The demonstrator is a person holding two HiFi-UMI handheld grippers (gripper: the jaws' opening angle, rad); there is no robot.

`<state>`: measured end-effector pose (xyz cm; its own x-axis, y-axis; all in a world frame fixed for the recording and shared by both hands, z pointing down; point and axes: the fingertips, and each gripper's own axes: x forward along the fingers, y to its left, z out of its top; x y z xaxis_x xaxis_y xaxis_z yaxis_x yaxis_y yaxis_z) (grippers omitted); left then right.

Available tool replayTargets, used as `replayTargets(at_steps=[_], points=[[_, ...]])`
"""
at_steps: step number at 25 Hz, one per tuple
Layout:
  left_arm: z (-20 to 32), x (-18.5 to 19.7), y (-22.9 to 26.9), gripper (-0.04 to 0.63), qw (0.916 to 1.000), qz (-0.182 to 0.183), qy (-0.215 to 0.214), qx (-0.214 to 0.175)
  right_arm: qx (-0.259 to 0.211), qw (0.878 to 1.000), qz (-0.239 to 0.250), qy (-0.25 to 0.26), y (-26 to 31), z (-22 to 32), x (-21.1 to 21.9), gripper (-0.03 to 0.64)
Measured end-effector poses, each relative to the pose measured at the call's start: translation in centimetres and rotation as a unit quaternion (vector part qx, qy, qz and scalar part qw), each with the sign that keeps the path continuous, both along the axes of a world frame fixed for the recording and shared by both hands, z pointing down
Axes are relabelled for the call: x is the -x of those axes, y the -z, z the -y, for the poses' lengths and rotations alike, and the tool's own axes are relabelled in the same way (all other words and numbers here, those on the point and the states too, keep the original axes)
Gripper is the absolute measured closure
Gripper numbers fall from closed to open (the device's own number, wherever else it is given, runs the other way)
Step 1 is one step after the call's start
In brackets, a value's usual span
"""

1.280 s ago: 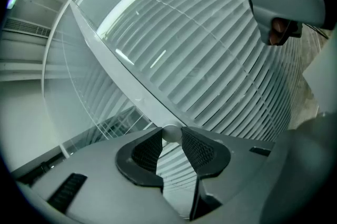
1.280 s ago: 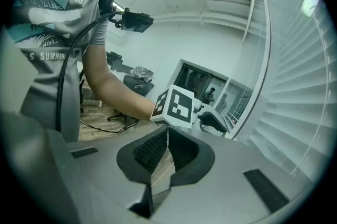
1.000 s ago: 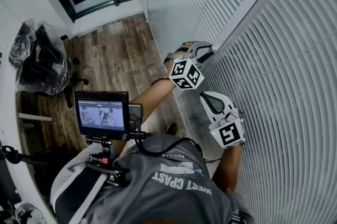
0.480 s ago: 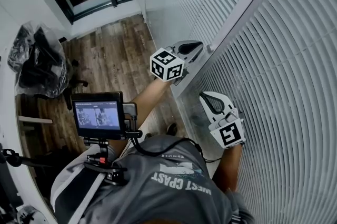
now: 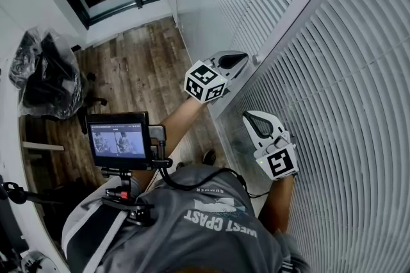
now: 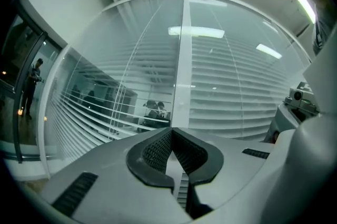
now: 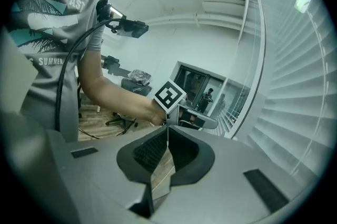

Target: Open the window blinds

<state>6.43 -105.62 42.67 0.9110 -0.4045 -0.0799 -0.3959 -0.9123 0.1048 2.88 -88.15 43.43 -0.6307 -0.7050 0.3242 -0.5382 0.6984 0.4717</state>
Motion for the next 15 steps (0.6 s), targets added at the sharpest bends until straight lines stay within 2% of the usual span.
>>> replayTargets(at_steps=[6, 15], points=[[-0.7, 0.1, -0.1, 0.592, 0.9994, 0.022, 0.002, -0.028, -0.006, 0.995, 0.101, -0.019, 1.8, 0.5, -0.2, 0.615], [-0.4, 0.5, -0.6, 0.592, 0.9993, 0.026, 0.007, -0.027, 0.005, 0.995, 0.097, -0.016, 1.5, 0.8, -0.4, 0.615]])
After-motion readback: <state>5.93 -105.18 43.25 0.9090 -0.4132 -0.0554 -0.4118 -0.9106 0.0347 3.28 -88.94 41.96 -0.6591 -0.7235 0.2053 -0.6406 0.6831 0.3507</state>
